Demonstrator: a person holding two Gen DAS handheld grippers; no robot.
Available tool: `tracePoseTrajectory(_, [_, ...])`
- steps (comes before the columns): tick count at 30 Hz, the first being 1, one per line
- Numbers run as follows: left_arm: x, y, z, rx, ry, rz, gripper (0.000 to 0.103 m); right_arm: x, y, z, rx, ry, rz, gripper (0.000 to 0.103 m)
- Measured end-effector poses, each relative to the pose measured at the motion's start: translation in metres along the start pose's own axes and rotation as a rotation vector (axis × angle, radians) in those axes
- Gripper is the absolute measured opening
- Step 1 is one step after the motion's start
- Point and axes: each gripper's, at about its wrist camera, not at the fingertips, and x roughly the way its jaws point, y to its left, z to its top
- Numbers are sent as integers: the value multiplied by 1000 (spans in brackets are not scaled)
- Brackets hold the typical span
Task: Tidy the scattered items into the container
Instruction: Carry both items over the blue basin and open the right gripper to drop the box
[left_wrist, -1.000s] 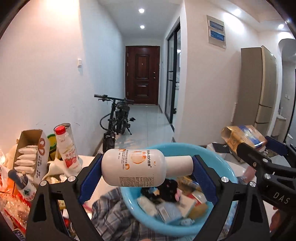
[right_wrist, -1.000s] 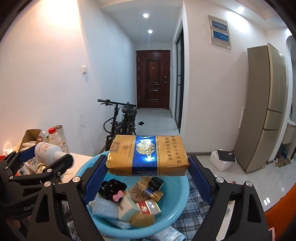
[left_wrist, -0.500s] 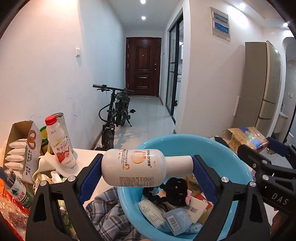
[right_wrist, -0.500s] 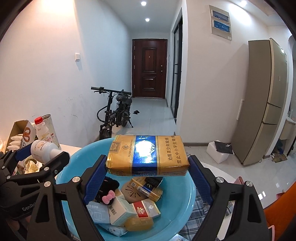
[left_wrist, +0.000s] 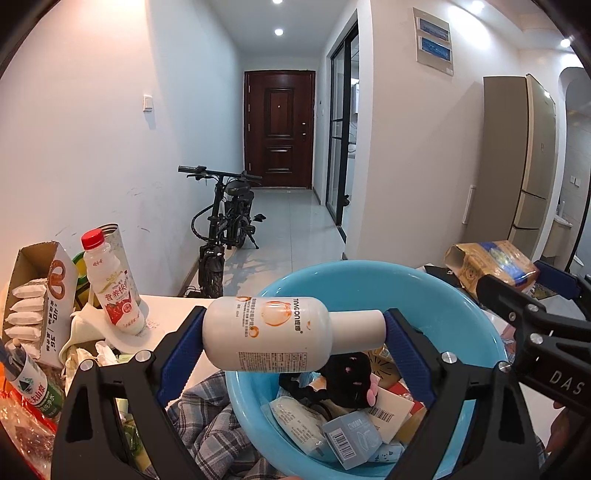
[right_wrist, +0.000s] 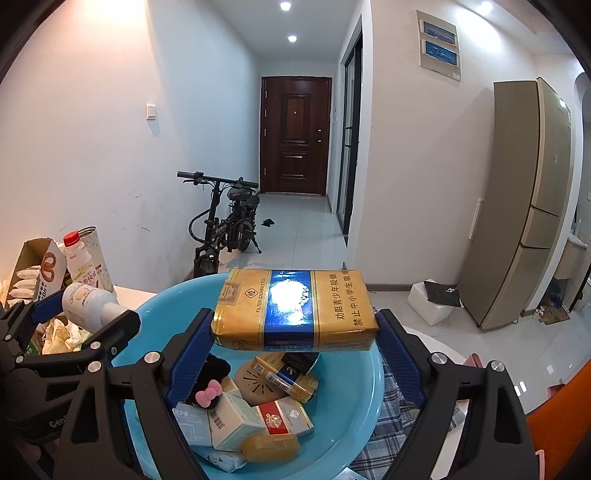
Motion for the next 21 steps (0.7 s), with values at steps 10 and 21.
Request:
tracePoseTrajectory(10, [4, 0, -2, -9, 16, -2, 92, 0, 0, 1, -3, 11, 13, 88])
tracePoseTrajectory(21, [3, 0, -2, -5, 18, -5, 92, -1, 1, 0, -2, 8, 10, 88])
